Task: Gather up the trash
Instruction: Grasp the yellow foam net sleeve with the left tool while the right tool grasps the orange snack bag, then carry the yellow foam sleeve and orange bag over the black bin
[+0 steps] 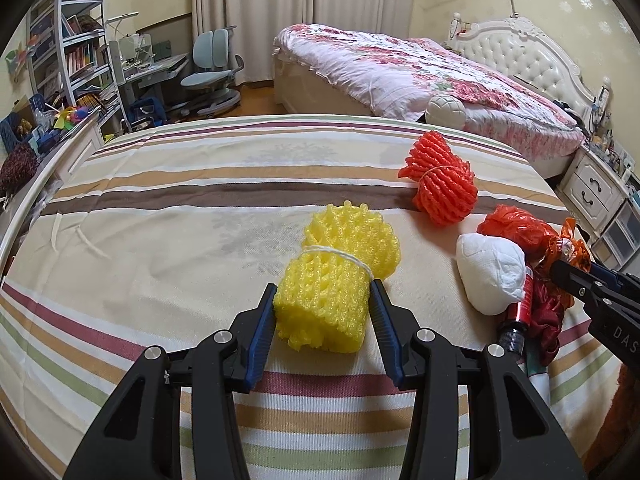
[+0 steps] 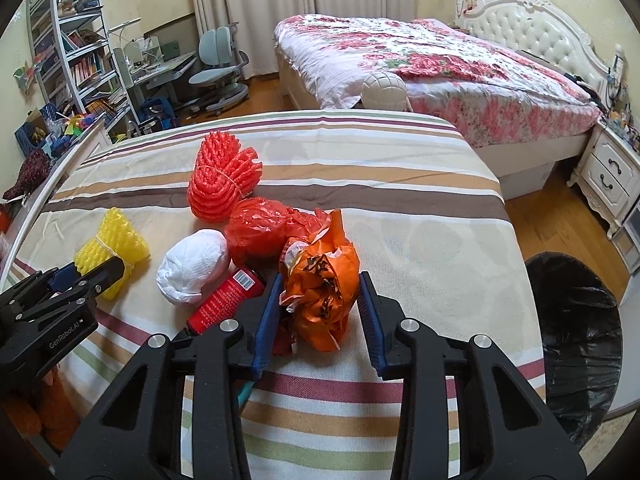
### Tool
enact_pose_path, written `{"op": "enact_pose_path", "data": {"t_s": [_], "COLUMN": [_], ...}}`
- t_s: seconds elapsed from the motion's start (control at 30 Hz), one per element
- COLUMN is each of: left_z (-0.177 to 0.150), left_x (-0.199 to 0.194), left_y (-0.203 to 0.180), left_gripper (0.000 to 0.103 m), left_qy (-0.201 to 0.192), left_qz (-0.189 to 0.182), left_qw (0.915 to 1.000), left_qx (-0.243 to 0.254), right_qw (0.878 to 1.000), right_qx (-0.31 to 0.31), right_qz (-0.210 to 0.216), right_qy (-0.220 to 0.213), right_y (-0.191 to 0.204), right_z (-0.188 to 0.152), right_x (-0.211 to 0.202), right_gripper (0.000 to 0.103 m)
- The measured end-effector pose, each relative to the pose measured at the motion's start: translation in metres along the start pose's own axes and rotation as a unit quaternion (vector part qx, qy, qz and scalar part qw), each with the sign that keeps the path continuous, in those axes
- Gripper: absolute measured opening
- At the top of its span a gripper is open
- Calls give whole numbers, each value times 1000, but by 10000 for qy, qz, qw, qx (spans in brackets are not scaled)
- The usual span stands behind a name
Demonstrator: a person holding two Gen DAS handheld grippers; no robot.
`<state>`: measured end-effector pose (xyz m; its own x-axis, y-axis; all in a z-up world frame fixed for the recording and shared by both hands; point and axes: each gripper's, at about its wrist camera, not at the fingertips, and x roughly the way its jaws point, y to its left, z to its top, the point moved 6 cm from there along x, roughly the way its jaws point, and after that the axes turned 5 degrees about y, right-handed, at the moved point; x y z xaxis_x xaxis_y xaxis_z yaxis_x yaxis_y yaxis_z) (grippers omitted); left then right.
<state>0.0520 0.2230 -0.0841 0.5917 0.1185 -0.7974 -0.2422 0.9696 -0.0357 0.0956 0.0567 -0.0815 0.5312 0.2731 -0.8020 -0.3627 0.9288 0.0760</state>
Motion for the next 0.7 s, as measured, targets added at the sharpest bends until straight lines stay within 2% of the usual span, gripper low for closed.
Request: {"op": "enact_pose_path", "data": {"t_s": [0.3,0.5,0.7], "left_z": [0,0,-1], "left_x": [-18,-39,-52], "left_y": [-6,-32,-73], "left_gripper": [46,46,46], "left_qy": [-119,-319,-392], "left_qz": [-184,-361,-708], "left_qw": [9997,9988,9964], "left_qx": [-114,49,238], "right_qw": [9996,9984,9952], "right_qx": [207,396,657], "right_qz": [-127,-359,-650], "right_qy": [-147,-198,-314], "right_y": [-25,-56,-95], "right_z": [-9,-21,-34], "right_x": [-20,-34,-50], "right_gripper": [35,35,35]}}
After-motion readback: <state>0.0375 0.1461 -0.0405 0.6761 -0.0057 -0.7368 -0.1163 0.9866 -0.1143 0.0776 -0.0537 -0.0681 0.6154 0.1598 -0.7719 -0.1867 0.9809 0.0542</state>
